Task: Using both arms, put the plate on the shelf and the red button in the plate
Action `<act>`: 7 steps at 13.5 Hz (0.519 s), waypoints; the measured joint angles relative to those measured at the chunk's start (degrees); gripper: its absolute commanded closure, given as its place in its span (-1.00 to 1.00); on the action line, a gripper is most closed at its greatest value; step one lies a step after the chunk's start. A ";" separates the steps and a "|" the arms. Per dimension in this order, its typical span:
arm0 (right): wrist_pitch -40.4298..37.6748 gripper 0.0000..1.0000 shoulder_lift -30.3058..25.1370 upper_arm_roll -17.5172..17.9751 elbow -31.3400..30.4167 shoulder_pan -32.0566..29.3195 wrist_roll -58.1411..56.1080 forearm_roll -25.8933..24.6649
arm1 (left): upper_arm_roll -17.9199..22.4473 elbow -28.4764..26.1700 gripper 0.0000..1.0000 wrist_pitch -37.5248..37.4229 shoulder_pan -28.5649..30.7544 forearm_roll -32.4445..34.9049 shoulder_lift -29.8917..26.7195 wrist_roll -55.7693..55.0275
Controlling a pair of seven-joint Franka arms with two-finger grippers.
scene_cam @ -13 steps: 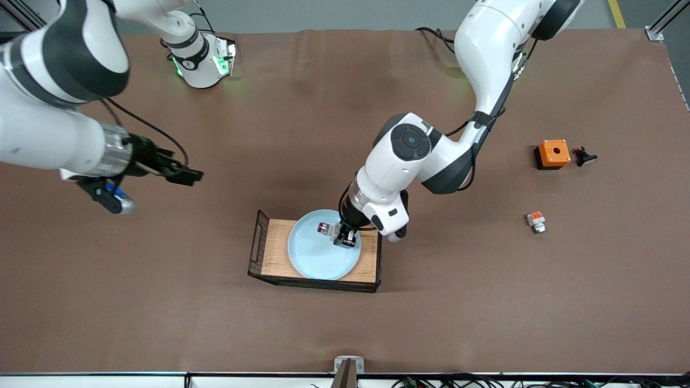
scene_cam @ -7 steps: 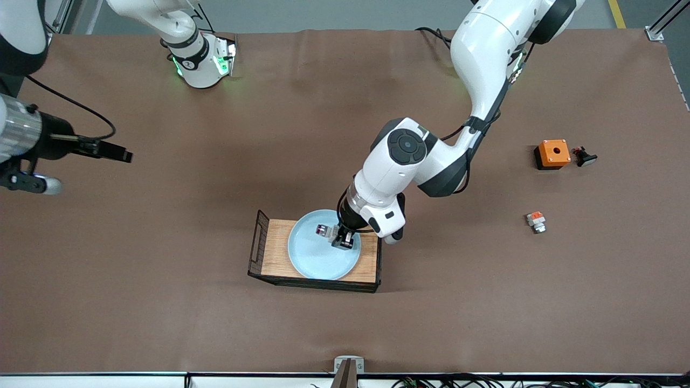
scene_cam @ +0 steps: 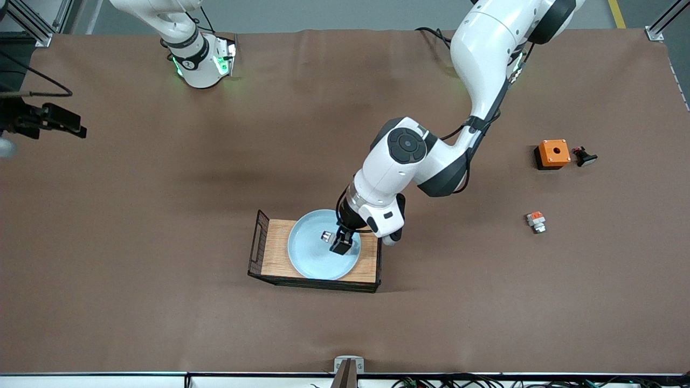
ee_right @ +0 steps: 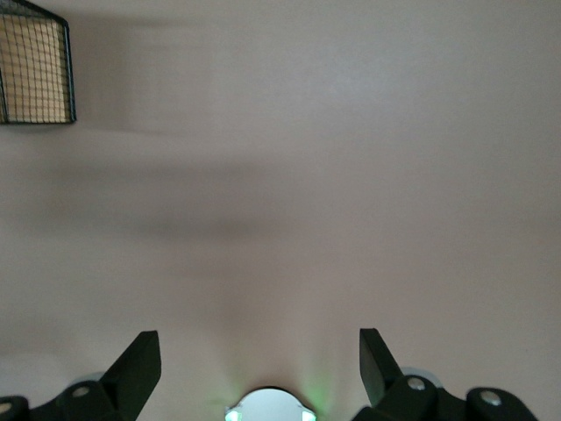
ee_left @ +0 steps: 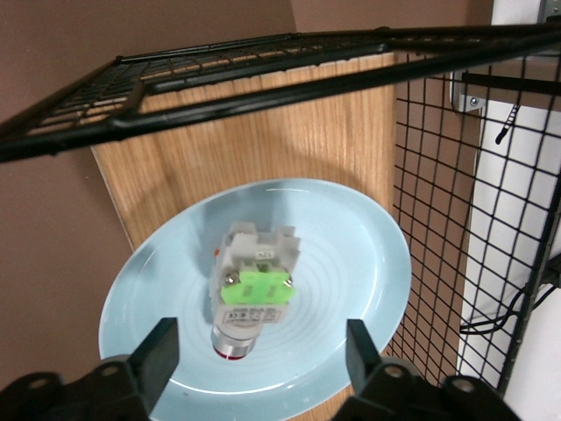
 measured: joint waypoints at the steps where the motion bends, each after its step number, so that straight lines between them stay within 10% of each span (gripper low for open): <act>1: 0.05 -1.00 -1.60 1.55 -0.89 -0.19 -0.08 -0.85 | 0.00 0.06 -1.00 -0.27 0.02 0.00 0.00 0.26; 7: 0.32 -1.00 -7.96 8.64 -3.26 -9.34 -5.41 -2.11 | 1.80 1.90 -1.00 -15.56 0.52 0.53 -2.41 10.51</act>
